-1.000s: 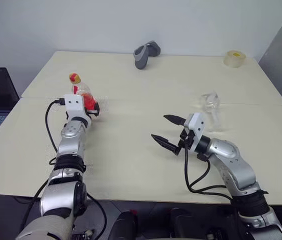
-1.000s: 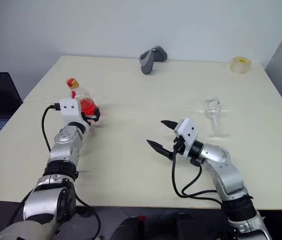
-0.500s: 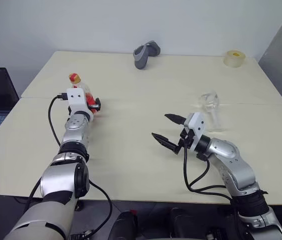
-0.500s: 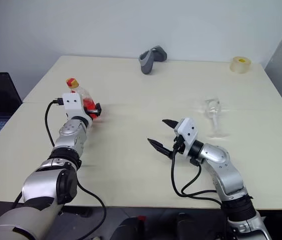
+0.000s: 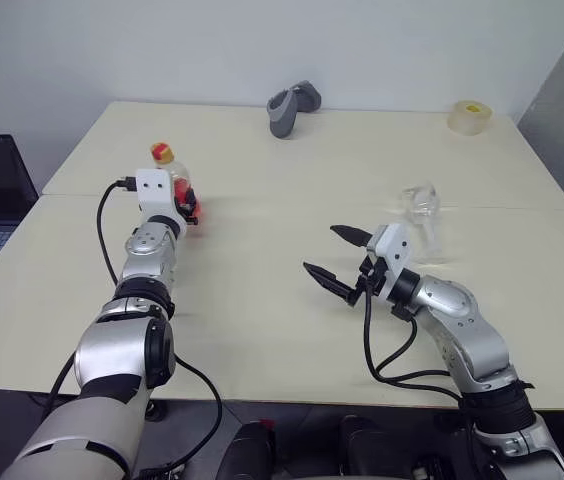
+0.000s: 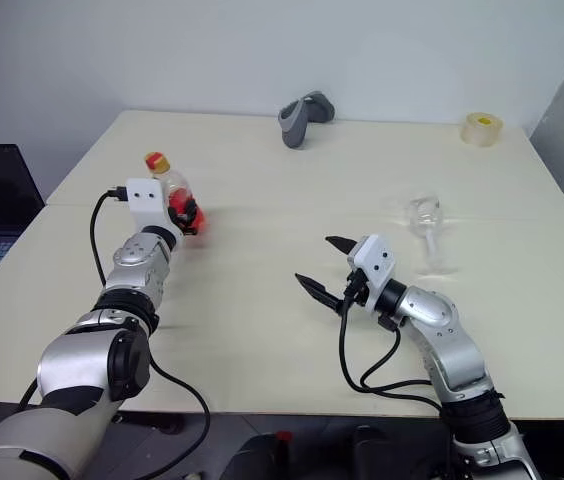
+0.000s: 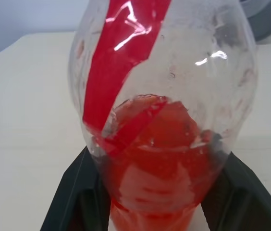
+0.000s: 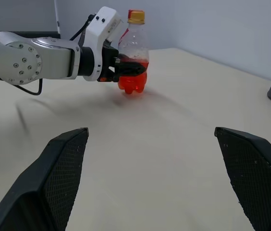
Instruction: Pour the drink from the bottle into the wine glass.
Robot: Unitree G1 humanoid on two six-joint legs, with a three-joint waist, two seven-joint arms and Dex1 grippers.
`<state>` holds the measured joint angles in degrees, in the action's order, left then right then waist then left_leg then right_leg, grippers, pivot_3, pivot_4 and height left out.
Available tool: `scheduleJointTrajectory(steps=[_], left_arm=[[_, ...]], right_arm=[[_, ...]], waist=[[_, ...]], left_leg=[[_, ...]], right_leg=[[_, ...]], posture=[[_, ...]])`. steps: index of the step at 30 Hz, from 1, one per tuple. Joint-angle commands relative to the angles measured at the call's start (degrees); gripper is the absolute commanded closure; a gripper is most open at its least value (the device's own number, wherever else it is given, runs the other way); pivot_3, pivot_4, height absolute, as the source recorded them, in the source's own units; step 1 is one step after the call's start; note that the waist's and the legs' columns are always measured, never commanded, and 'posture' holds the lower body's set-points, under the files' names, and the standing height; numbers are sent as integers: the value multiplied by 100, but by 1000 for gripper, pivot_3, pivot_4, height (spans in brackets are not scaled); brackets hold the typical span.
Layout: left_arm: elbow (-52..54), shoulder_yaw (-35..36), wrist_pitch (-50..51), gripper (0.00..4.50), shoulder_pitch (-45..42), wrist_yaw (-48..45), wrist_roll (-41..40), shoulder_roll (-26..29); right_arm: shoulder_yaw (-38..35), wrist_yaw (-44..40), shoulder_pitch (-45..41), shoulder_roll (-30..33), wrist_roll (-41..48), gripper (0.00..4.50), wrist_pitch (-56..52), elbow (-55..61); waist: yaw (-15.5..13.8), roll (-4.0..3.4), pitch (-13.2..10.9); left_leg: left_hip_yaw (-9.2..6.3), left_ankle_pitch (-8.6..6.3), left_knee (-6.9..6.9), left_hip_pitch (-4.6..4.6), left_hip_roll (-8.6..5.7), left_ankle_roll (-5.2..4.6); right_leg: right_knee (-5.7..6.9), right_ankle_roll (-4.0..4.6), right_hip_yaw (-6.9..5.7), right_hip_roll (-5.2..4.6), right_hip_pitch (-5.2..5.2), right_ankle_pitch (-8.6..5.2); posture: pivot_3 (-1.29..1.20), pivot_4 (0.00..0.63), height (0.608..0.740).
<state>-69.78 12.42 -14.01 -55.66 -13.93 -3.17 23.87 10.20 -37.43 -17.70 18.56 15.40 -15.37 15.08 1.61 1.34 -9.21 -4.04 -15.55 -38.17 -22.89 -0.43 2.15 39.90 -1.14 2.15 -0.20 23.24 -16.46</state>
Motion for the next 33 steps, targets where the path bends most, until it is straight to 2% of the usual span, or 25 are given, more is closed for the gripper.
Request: scheduleJointTrajectory(steps=[1, 5, 8, 14, 18, 22, 27, 33], left_arm=[[973, -196, -257, 2553, 284, -601, -66, -42], [2724, -483, 554, 2555, 1053, -1786, -628, -416], [4172, -1023, 1424, 2578, 1719, -2734, -1019, -625], [5620, -1930, 2841, 2579, 2260, -4313, -1480, -410], [5923, -2406, 3002, 2583, 2320, -4956, -1386, -217], [5845, -2699, 2680, 2597, 2272, -5198, -1099, -136], [5553, -2753, 2110, 2606, 2178, -5169, -762, -105], [5476, -2724, 1951, 2607, 2160, -5200, -712, -92]], right_arm=[[-313, 2, 76, 125, 427, 0, -386, 662], [-564, -58, 282, 551, 788, 0, -965, 1277], [-923, 66, 369, 874, 1351, 0, -1731, 1880], [-1073, 339, 140, 1289, 1639, 0, -2515, 2411], [-996, 277, -142, 1361, 1651, 0, -2529, 2400], [-894, 323, -447, 1206, 1758, 0, -2638, 2270], [-634, 273, -720, 1182, 1747, 0, -2834, 2047], [-425, 314, -996, 1076, 1720, 0, -2941, 1820]], waist=[[4, 0, 0], [-16, -1, 0], [-9, -1, -1], [36, -2, -1], [53, -6, -1], [23, -6, -1], [11, -6, -1], [14, -6, -1]], left_leg=[[0, 0, 1, 0, 1, 0], [-1, 1, -1, -6, -1, 1], [-4, 0, -3, -8, 0, 0], [-9, -7, -1, 2, 6, -16], [-4, -7, 5, 8, 8, -17], [-8, -7, 1, 3, 7, -18], [-7, -7, -1, 3, 5, -19], [-9, -7, 0, 3, 5, -20]], right_leg=[[0, 0, 1, 0, 0, 0], [-4, 0, 11, -6, -1, 0], [-6, 0, 19, -7, -3, 0], [5, 1, 17, 6, -5, -1], [5, 6, 20, 13, -6, -4], [3, 6, 19, 13, -7, -4], [1, 7, 19, 9, -9, -4], [2, 6, 17, 9, -9, -4]], posture=[[0, 150, 740], [0, 150, 740], [0, 150, 740], [0, 150, 740], [0, 150, 740], [0, 150, 740], [0, 150, 740], [0, 150, 740]])
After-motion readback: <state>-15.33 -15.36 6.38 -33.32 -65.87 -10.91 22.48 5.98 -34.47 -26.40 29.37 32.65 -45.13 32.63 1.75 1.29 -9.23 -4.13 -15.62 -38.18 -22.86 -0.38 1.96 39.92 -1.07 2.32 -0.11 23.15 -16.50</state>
